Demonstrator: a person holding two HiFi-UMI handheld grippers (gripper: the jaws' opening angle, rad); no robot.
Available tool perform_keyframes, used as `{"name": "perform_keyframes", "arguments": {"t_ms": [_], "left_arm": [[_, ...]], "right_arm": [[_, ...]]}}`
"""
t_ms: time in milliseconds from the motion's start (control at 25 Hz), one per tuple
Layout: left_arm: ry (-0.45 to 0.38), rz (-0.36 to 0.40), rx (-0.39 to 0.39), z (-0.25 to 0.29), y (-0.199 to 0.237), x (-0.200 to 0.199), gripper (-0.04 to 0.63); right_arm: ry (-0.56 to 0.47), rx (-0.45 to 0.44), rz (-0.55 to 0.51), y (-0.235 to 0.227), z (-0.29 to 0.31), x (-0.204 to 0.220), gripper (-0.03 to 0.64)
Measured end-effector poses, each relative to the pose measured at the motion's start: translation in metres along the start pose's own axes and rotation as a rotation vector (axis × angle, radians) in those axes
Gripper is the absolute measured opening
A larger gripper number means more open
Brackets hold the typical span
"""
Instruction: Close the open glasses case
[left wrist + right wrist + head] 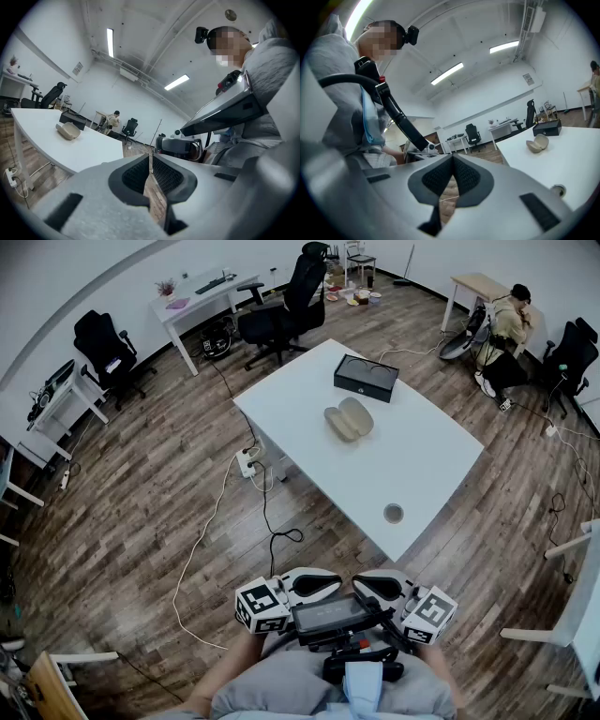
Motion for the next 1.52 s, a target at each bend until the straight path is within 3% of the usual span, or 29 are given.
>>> {"name": "perform_keyframes", "arguments": {"t_ms": [280, 640, 800, 1200, 1520], "left_arm": [[-0.019, 0.013, 0.016, -0.005, 0.008, 0.003, 0.034], [-0.013, 0.008, 0.043, -0.020, 0.032, -0.006, 0.034], [-0.006, 0.011, 0.066, -0.029, 0.053, -0.013, 0.035], [0.007, 0.015, 0.105, -0.070, 0.115, -0.034, 0.034], [-0.029, 0.002, 0.081, -0.133, 0.176, -0.042, 0.035]], "right_arm": [[-0.024, 0.022, -0.036, -0.007, 0.006, -0.002, 0.029], [-0.038, 0.047, 0.017, -0.015, 0.027, -0.009, 0.029], [-0.091, 0.033, 0.088, -0.022, 0.041, -0.018, 0.031], [-0.097, 0.104, 0.071, -0.046, 0.101, -0.047, 0.034], [-0.087, 0.127, 0.079, -0.062, 0.166, -0.073, 0.034]]}}
Point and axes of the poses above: the fingertips, and each gripper's own axes: z forward along the fingers, y to its left, x out of its underside, the point moved 8 cm from there along -z, backward along the fingers, and after that the axes turned 10 degrees about y, right-handed, at the moved point
